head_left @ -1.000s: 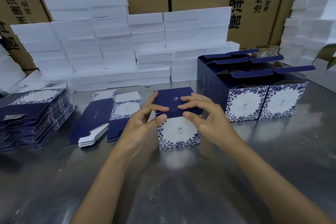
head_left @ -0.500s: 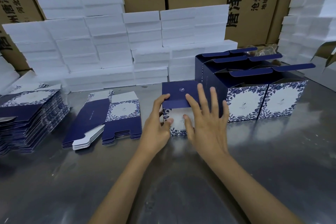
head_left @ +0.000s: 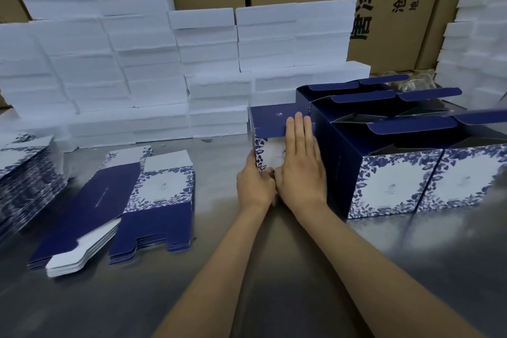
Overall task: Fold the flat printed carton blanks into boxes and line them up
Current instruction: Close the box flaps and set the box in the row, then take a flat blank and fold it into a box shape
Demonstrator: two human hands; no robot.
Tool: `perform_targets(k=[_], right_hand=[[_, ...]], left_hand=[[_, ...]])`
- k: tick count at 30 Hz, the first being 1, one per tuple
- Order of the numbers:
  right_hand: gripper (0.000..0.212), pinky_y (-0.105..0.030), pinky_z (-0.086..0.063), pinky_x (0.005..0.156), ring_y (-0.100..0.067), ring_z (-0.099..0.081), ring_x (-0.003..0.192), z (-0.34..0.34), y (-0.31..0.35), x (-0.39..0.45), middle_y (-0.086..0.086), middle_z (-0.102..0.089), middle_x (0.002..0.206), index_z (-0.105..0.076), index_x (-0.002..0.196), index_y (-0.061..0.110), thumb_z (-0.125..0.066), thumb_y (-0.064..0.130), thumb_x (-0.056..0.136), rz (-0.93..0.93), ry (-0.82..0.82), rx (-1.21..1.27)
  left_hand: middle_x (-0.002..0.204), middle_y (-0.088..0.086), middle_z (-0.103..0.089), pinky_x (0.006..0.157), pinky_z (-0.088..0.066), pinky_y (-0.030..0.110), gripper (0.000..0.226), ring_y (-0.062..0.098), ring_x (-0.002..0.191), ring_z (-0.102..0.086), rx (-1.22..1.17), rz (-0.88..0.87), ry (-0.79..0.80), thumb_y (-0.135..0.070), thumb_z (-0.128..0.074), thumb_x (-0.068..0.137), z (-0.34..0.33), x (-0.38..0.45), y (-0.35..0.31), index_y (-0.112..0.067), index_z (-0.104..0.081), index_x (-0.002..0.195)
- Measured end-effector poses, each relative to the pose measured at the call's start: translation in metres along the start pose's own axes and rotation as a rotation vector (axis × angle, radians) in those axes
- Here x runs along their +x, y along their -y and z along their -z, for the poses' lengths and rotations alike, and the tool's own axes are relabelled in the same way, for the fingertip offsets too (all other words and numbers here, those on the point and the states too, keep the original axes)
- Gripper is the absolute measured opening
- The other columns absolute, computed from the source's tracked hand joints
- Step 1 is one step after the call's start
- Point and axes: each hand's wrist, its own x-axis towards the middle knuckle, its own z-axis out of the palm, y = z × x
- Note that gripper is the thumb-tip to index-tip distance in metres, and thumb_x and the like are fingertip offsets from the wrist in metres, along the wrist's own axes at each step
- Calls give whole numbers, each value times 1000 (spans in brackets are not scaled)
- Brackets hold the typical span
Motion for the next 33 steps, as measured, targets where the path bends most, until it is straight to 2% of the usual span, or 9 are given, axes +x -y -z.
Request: perform_targets(k=[4,9,12,15,19,25,29,31,33], right_hand=[[96,-32,0,127,-20,19,155,-23,-5,33,-7,17,169,11,160,8,-58,20,94,-30,-38,69],[100,-35,-9,128,-19,15,156,-50,-8,62,-5,13,170,6,161,10,-65,21,91,-77,-97,95],[99,-38,-14,127,-19,12,156,-62,-9,72,-5,8,170,2,162,10,-64,16,89,-94,-135,109],[102,-37,-12,128,-19,15,156,-70,-10,82,-4,11,170,7,161,12,-65,18,89,-106,-128,98],[104,-40,-5,128,-21,14,156,-72,-11,83,-6,17,169,14,160,11,-62,32,92,-118,-111,-23],[89,-43,2,127,-20,18,155,-59,-3,65,-6,24,166,18,158,11,-46,21,97,-42,-104,-97],[82,-43,2,127,-20,23,153,-47,5,41,-2,31,164,22,158,14,-40,26,105,25,10,-33],[76,-42,0,127,-18,25,153,-40,12,27,0,33,164,22,158,16,-35,27,108,61,111,37],[76,-40,-5,127,-16,20,154,-35,19,12,1,28,166,18,159,18,-37,24,107,60,226,147]], left_hand=[[115,9,-71,86,-44,22,38,26,105,-65,66,-17,8,-6,-59,95,-15,39,7,-12,-59,133],[115,8,-73,93,-50,30,38,26,109,-66,73,-28,20,-7,-63,92,-27,78,16,-14,-62,130],[115,5,-73,88,-47,22,38,21,107,-67,60,-42,34,-8,-64,92,-31,93,23,-15,-63,129],[116,4,-73,84,-43,16,38,19,106,-67,73,-58,35,-10,-65,92,-34,104,27,-14,-63,129],[114,2,-73,84,-43,15,37,17,105,-67,55,-43,37,-10,-65,92,-36,110,29,-16,-63,128],[115,-1,-69,78,-38,9,54,8,95,-59,19,-2,62,-4,-67,89,-26,96,25,-20,-54,139],[135,11,-62,93,-42,21,53,26,124,-57,57,24,64,-7,-56,94,-13,70,24,-14,-46,146],[143,11,-56,104,-42,29,50,25,130,-53,83,38,67,-10,-49,99,-5,54,23,-13,-43,148],[144,9,-55,105,-39,27,46,23,130,-53,68,40,63,-11,-45,101,2,38,23,-13,-44,147]])
